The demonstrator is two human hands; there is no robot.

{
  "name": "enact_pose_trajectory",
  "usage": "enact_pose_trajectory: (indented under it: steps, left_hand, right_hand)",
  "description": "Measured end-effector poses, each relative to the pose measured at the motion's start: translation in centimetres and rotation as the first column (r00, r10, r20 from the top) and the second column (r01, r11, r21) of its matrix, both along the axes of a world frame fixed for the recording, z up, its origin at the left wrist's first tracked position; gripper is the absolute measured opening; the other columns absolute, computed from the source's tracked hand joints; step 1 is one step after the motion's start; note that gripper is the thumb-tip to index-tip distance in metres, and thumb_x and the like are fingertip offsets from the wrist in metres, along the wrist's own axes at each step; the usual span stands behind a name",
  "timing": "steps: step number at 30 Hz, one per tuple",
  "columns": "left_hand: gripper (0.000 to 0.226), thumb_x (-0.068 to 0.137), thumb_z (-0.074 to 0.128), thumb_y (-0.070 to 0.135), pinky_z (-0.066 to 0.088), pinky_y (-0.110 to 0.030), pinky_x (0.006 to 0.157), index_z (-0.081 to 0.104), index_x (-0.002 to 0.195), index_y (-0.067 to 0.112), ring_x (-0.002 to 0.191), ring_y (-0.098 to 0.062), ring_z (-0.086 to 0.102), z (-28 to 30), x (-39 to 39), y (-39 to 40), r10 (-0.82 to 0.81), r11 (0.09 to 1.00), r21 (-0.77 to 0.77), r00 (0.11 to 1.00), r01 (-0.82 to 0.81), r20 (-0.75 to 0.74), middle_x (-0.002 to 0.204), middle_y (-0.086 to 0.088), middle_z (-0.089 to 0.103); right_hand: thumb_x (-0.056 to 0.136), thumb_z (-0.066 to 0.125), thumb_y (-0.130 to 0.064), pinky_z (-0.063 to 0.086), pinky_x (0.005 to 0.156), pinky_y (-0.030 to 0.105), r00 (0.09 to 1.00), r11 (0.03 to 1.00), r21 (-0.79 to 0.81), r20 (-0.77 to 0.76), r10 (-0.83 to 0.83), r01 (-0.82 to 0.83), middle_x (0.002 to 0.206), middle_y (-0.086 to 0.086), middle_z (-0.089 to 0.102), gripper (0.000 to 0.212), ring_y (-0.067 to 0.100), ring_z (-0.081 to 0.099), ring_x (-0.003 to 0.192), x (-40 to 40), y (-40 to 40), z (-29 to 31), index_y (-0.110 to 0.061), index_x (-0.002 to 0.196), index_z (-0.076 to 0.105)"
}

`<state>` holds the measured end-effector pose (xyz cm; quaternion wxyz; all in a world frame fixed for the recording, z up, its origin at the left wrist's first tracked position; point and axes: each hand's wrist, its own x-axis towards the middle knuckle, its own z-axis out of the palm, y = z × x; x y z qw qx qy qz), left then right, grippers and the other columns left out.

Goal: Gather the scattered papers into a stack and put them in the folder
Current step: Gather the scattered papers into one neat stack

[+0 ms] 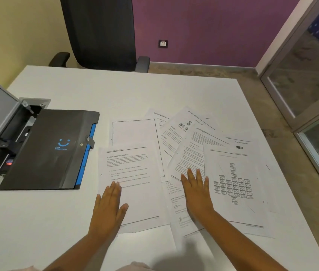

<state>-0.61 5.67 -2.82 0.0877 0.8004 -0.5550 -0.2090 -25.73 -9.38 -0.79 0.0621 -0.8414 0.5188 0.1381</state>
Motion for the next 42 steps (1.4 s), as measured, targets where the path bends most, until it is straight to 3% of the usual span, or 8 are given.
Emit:
enact_pose_trajectory:
  steps: [4, 10, 14, 21, 28, 32, 36, 42]
  left_hand:
    - [0.083, 0.077, 0.003, 0.071, -0.014, -0.033, 0.114, -0.006, 0.147, 0.026, 0.142, -0.008, -0.006, 1.0, -0.8, 1.3, 0.194, 0.977, -0.076, 0.976, -0.201, -0.096, 0.152, 0.014, -0.012]
    - [0.075, 0.086, 0.042, 0.045, 0.025, -0.049, 0.111, 0.009, 0.147, 0.017, 0.137, -0.034, 0.032, 2.0, -0.9, 0.8, 0.459, 0.858, -0.085, 0.831, -0.506, -0.314, 0.153, -0.008, 0.025]
    - [0.068, 0.09, 0.049, 0.035, 0.034, -0.054, 0.107, 0.014, 0.146, 0.017, 0.128, -0.039, 0.044, 2.5, -0.4, -0.8, 0.573, 0.75, -0.086, 0.709, -0.656, -0.411, 0.145, -0.015, 0.041]
    - [0.069, 0.09, 0.055, 0.02, 0.034, -0.052, 0.108, 0.014, 0.146, 0.013, 0.13, -0.038, 0.04, 3.5, 0.2, -2.7, 0.636, 0.574, 0.002, 0.445, -0.819, -0.631, 0.144, -0.02, 0.037]
    - [0.059, 0.09, 0.055, 0.023, 0.041, -0.049, 0.102, 0.028, 0.139, 0.005, 0.12, -0.039, 0.049, 3.4, 0.2, -2.3, 0.639, 0.648, 0.107, 0.462, -0.754, -0.615, 0.136, -0.021, 0.046]
    - [0.03, 0.09, 0.056, 0.02, 0.05, -0.048, 0.091, 0.05, 0.116, 0.006, 0.094, -0.032, 0.058, 3.2, 0.3, -2.3, 0.577, 0.737, 0.117, 0.531, -0.665, -0.62, 0.113, -0.015, 0.06]
    - [0.009, 0.088, 0.058, 0.013, 0.052, -0.04, 0.079, 0.055, 0.096, 0.014, 0.076, -0.025, 0.058, 3.2, 0.4, -2.7, 0.549, 0.773, 0.101, 0.581, -0.626, -0.601, 0.092, -0.01, 0.063]
    - [0.006, 0.09, 0.055, 0.01, 0.046, -0.029, 0.068, 0.059, 0.094, 0.011, 0.071, -0.022, 0.057, 3.0, 0.1, -3.3, 0.509, 0.834, 0.154, 0.631, -0.53, -0.585, 0.085, -0.009, 0.064]
  right_hand:
    - [0.093, 0.042, -0.015, -0.011, 0.113, 0.053, 0.991, 0.994, -0.048, 0.088, -0.097, 0.102, 0.158, 0.009, -0.011, 0.07, 0.034, -0.015, 0.143, -2.0, 1.2, 0.4, -0.022, 0.149, 0.001]
    - [0.087, 0.038, -0.062, -0.003, 0.114, 0.055, 0.87, 0.881, 0.112, 0.141, -0.472, 0.46, 0.158, 0.012, -0.011, 0.085, 0.033, -0.012, 0.144, -4.7, 2.3, 0.7, -0.021, 0.149, -0.004]
    - [0.085, 0.038, -0.066, 0.005, 0.113, 0.059, 0.81, 0.813, 0.185, 0.115, -0.575, 0.552, 0.157, 0.015, -0.009, 0.091, 0.035, -0.007, 0.145, -5.1, 2.9, 0.5, -0.019, 0.149, -0.007]
    - [0.09, 0.03, -0.062, 0.013, 0.114, 0.053, 0.808, 0.813, 0.14, 0.107, -0.58, 0.565, 0.158, 0.015, -0.001, 0.08, 0.033, 0.0, 0.145, -4.5, 3.7, 0.2, -0.019, 0.149, -0.003]
    - [0.098, 0.023, -0.042, 0.014, 0.117, 0.047, 0.85, 0.849, 0.102, 0.041, -0.525, 0.519, 0.158, 0.016, 0.001, 0.063, 0.033, 0.005, 0.145, -3.9, 4.0, 0.0, -0.014, 0.149, -0.004]
    - [0.099, 0.021, -0.045, 0.019, 0.116, 0.043, 0.84, 0.843, 0.117, 0.082, -0.536, 0.526, 0.158, 0.013, 0.006, 0.063, 0.03, 0.008, 0.146, -4.3, 3.9, 0.3, -0.014, 0.149, 0.001]
    - [0.101, 0.022, -0.037, 0.026, 0.115, 0.037, 0.838, 0.841, 0.125, 0.09, -0.538, 0.526, 0.158, 0.007, 0.009, 0.058, 0.023, 0.012, 0.146, -4.9, 3.5, 0.6, -0.013, 0.149, 0.001]
    - [0.094, 0.025, -0.055, 0.025, 0.113, 0.046, 0.845, 0.842, 0.143, 0.055, -0.532, 0.52, 0.159, 0.006, 0.004, 0.07, 0.024, 0.007, 0.146, -4.6, 3.8, 0.9, -0.015, 0.149, 0.005]
